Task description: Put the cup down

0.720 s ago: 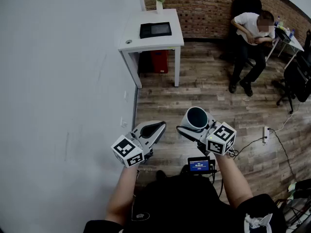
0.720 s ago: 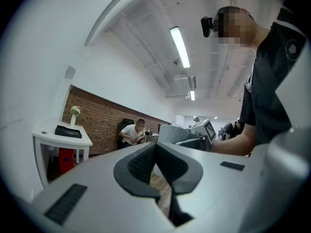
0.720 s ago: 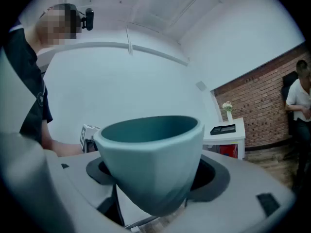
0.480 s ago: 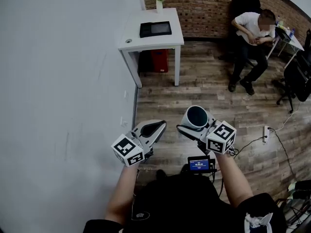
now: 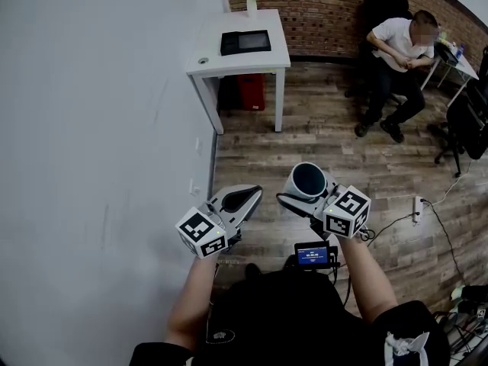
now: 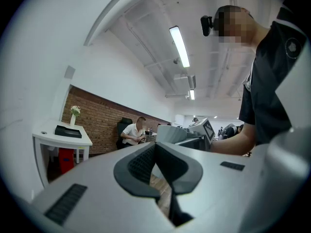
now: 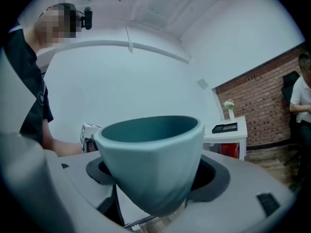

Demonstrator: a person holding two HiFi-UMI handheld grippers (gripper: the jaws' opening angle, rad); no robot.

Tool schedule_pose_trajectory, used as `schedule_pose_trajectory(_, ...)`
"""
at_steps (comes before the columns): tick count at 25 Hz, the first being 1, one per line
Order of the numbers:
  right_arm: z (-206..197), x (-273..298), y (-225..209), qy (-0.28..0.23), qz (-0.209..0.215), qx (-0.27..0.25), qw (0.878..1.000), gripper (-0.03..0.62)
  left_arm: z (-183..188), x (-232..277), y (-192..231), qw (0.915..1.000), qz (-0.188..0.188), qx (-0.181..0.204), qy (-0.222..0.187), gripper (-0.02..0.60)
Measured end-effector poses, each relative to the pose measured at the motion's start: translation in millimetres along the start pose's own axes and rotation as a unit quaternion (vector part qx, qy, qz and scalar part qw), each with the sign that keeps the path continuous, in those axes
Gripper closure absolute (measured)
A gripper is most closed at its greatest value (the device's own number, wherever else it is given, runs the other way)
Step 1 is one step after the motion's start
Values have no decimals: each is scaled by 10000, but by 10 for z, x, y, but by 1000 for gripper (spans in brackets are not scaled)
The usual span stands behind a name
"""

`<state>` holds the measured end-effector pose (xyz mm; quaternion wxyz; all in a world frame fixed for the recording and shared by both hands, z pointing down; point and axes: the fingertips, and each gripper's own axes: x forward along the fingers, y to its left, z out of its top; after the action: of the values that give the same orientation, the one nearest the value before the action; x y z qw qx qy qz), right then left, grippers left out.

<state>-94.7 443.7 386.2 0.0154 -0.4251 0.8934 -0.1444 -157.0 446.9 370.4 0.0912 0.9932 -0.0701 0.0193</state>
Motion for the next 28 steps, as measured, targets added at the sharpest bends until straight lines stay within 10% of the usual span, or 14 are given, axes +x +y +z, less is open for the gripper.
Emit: schedule_pose_trajectory(28,-105,-260,-258,45,-22,214,9998,197,-108,299,-49,9998,92,-32,178,574)
